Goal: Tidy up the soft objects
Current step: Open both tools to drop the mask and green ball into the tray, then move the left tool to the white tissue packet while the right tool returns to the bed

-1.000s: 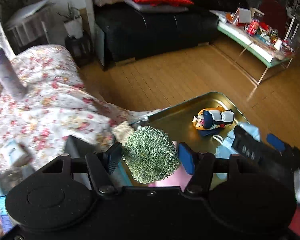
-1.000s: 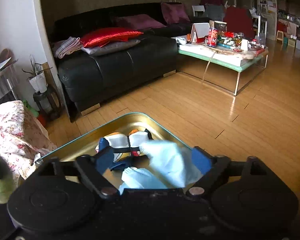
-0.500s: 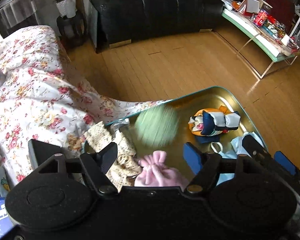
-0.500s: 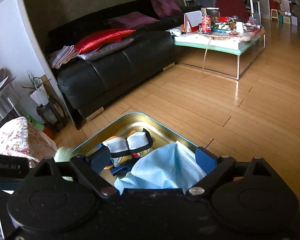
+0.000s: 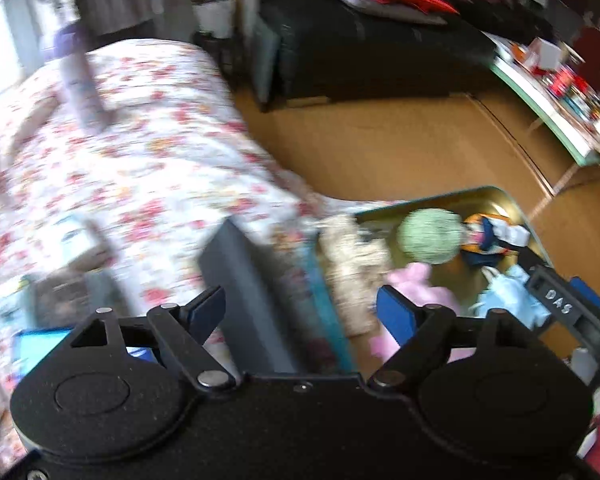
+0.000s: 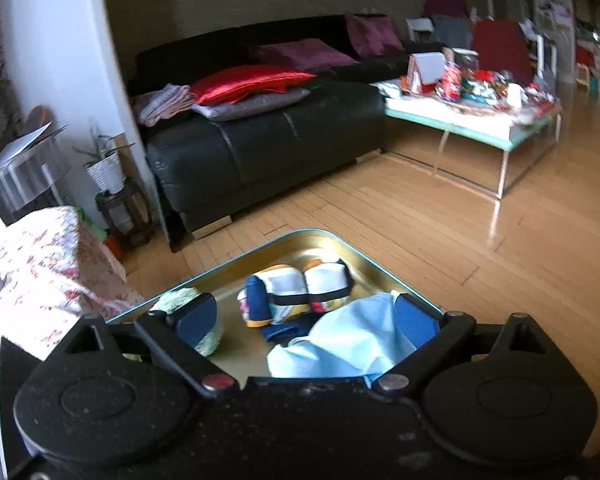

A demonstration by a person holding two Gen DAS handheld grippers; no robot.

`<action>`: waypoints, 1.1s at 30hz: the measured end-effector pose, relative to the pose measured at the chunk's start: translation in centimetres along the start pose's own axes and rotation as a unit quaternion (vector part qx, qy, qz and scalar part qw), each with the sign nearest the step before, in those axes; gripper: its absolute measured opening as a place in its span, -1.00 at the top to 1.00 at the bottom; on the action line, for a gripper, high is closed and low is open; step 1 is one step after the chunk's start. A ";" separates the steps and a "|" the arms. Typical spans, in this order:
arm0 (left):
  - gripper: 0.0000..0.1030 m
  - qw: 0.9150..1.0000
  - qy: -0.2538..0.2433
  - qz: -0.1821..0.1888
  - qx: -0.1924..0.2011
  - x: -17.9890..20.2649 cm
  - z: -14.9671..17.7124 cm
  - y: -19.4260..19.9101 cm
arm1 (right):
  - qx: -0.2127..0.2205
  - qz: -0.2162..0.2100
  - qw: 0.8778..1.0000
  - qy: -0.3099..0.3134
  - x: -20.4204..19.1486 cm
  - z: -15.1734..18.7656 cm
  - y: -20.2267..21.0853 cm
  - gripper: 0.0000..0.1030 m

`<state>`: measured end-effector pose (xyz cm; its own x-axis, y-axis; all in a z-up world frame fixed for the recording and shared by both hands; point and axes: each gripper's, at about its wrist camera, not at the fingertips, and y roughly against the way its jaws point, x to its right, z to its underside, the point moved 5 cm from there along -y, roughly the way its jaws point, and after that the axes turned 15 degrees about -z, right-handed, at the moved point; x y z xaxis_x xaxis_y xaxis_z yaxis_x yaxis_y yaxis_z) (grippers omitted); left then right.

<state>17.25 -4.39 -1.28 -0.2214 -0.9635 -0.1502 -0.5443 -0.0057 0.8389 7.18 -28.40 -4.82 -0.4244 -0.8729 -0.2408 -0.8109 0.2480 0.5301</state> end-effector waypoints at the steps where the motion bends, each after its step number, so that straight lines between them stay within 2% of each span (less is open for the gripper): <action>1: -0.53 1.000 0.009 -0.007 0.002 -1.3 0.3 0.3 | 0.000 -0.003 1.000 0.009 -0.4 0.1 0.1 -0.88; 3: -0.56 0.999 0.029 -0.024 0.003 -4.1 1.0 1.0 | 0.001 -0.010 1.000 0.025 -1.2 0.3 0.2 -0.99; 6: -0.56 0.996 0.067 -0.054 0.005 -8.8 2.1 1.7 | 0.003 -0.019 0.999 0.051 -2.5 0.6 0.5 -1.00; 11: -0.56 0.984 0.132 -0.115 -0.008 -16.4 4.3 1.3 | -0.005 -0.037 0.996 0.083 -4.0 1.1 1.0 -1.00; 15: -0.58 0.965 0.203 -0.157 -0.046 -22.8 6.6 -0.2 | -0.006 -0.031 0.993 0.117 -5.1 1.6 1.4 -1.00; 19: -0.58 0.931 0.285 -0.204 -0.107 -27.7 9.1 -2.8 | -0.010 -0.030 0.989 0.146 -6.4 2.2 1.4 -0.99; 21: -0.58 0.918 0.304 -0.218 -0.134 -28.9 10.0 -4.1 | -0.012 -0.031 0.986 0.162 -7.1 2.5 1.6 -0.99; 25: -0.58 0.907 0.327 -0.210 -0.164 -29.5 10.8 -6.2 | -0.018 -0.036 0.981 0.188 -8.2 3.1 2.1 -0.99; 27: -0.58 0.900 0.336 -0.218 -0.172 -29.9 11.2 -6.9 | -0.021 -0.039 0.980 0.194 -8.6 3.3 2.5 -0.99; 30: -0.58 0.891 0.346 -0.238 -0.173 -30.2 11.6 -7.0 | -0.022 -0.046 0.980 0.193 -9.0 3.6 3.1 -0.99; 33: -0.60 0.886 0.356 -0.250 -0.158 -30.8 11.8 -6.0 | -0.024 -0.055 0.980 0.191 -9.7 3.9 3.7 -0.99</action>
<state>17.78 28.53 -7.87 0.6120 -0.7430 -0.2709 -0.1520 -0.4467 0.8817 6.76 -17.35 -3.70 -0.1471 -0.9890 0.0179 -0.8191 0.1319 0.5583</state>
